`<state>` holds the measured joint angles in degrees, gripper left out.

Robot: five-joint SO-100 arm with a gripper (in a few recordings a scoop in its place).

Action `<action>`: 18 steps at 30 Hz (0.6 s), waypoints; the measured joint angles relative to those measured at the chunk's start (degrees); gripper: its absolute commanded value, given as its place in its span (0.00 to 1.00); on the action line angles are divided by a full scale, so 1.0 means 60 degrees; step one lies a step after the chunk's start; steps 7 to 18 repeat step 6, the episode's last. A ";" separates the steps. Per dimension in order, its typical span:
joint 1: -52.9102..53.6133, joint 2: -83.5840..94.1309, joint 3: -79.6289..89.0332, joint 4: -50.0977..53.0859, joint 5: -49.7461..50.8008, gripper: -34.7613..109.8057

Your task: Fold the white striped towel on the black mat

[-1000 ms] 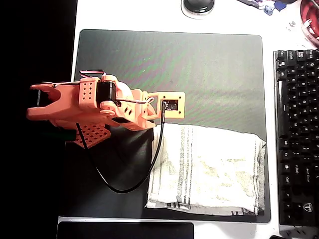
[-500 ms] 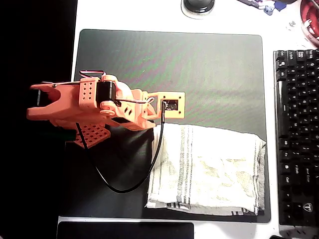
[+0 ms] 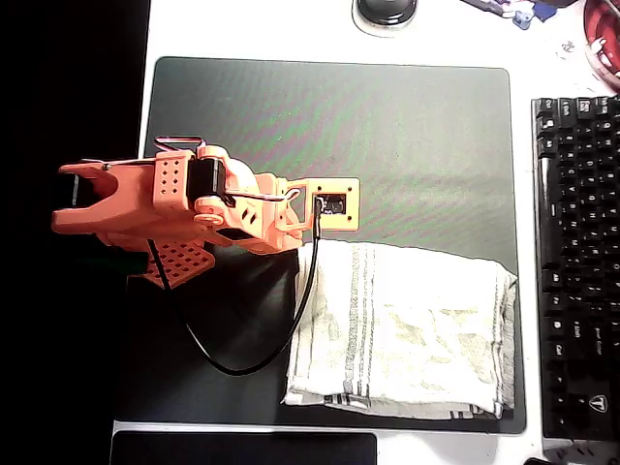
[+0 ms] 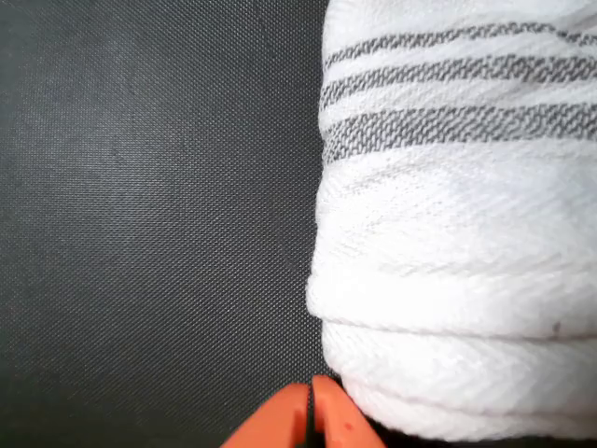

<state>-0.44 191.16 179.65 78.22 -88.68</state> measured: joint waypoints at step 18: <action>-0.0132 0.0000 0.0000 0.0000 -0.0015 0.24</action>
